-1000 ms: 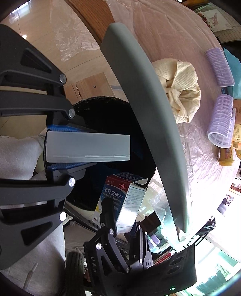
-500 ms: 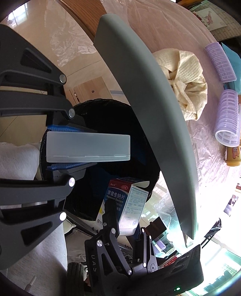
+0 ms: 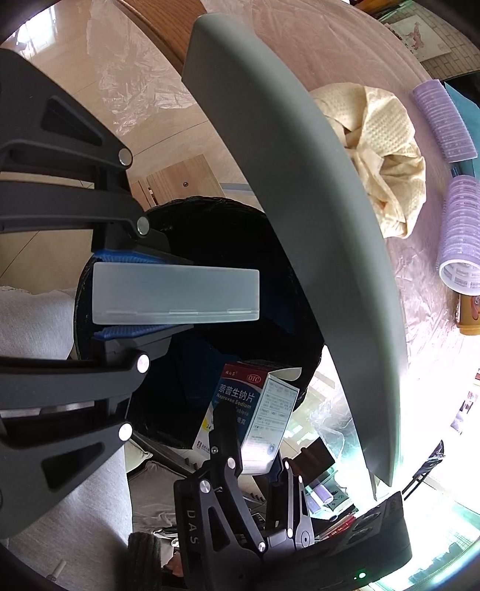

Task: Collect trash
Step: 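Open both tools to drop the strip and box into the bin, then grasp the crumpled cream tissue with the left tool while the right tool grasps the yellow cup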

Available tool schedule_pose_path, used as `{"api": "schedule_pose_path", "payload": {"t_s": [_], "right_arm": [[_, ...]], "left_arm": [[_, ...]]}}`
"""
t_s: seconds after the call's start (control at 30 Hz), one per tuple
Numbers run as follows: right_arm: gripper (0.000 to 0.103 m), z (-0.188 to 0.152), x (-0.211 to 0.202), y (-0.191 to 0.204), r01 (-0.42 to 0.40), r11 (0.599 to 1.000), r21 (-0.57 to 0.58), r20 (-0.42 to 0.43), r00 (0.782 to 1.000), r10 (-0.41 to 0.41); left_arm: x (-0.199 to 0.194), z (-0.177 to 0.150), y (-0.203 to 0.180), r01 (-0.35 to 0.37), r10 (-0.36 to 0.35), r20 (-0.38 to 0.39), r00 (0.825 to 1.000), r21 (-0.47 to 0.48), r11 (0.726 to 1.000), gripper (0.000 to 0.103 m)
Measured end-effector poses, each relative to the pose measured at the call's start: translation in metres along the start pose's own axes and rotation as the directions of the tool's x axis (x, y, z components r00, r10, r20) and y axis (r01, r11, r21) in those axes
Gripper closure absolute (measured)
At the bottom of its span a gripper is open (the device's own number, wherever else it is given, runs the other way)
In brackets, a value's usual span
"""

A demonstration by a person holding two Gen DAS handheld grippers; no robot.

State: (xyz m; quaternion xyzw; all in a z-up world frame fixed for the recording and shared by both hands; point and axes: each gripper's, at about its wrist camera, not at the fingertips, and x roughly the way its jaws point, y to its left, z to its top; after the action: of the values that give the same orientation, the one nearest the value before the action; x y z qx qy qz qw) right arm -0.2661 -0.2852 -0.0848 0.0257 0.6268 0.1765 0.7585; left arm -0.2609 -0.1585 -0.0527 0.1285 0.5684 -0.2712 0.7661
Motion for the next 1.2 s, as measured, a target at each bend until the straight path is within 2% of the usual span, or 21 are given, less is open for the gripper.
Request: {"api": "schedule_pose_path", "payload": {"t_s": [0.2,0.27,0.3,0.33,0.4,0.43,0.6,0.7,0.77,0.9,0.97,1.07,1.2], "right_arm": [[0.057,0.001,-0.001,0.001,0.002,1.0,-0.003,0.001,1.0,-0.002],[0.056,0.002,-0.003,0.002,-0.003,1.0,-0.007,0.004,1.0,0.003],[0.056,0.003,-0.005,0.002,-0.004,1.0,-0.01,0.007,1.0,0.004],[0.055,0.003,-0.007,0.001,0.004,1.0,-0.009,0.015,1.0,-0.003],[0.042,0.002,-0.012,-0.001,0.008,1.0,-0.001,0.024,1.0,-0.008],[0.04,0.002,-0.015,-0.003,0.006,1.0,0.006,0.031,1.0,-0.007],[0.034,-0.002,-0.034,-0.006,0.015,1.0,0.009,0.051,0.999,-0.016],[0.033,-0.008,-0.058,-0.004,0.03,0.999,-0.016,0.1,0.995,-0.028],[0.033,-0.01,-0.079,-0.001,0.053,0.998,-0.035,0.144,0.988,-0.047],[0.031,-0.003,-0.124,0.004,0.082,0.995,-0.054,0.259,0.964,-0.065],[0.025,0.006,-0.14,0.005,0.117,0.991,-0.058,0.31,0.946,-0.094],[0.016,0.031,-0.155,0.007,0.179,0.981,-0.081,0.373,0.918,-0.136],[0.011,0.062,-0.153,0.015,0.291,0.946,-0.145,0.42,0.883,-0.207]], "left_arm": [[0.001,0.001,-0.002,-0.005,0.005,-0.001,1.0,0.005,1.0,0.075],[-0.001,0.001,-0.003,0.027,-0.027,0.004,1.0,0.009,1.0,0.075],[-0.004,0.001,-0.004,0.02,-0.02,0.011,1.0,0.01,1.0,0.075],[-0.006,0.001,-0.004,0.002,-0.003,0.022,1.0,0.013,1.0,0.071],[-0.009,0.001,-0.003,-0.01,0.01,0.03,0.999,0.009,1.0,0.053],[-0.011,0.001,-0.002,-0.016,0.015,0.036,0.999,0.007,1.0,0.044],[-0.027,-0.001,0.002,-0.022,0.022,0.067,0.998,-0.002,1.0,0.044],[-0.046,-0.002,0.006,-0.008,0.009,0.094,0.996,-0.01,1.0,0.043],[-0.066,-0.003,0.007,-0.005,0.006,0.133,0.991,-0.007,1.0,0.038],[-0.104,0.004,0.012,-0.011,0.012,0.219,0.976,-0.007,1.0,0.026],[-0.12,0.012,0.018,-0.021,0.026,0.265,0.964,-0.023,1.0,0.013],[-0.129,0.025,0.025,-0.04,0.058,0.296,0.953,-0.067,0.997,0.009],[-0.122,0.04,0.036,-0.021,0.059,0.27,0.961,-0.143,0.989,0.009]]}}
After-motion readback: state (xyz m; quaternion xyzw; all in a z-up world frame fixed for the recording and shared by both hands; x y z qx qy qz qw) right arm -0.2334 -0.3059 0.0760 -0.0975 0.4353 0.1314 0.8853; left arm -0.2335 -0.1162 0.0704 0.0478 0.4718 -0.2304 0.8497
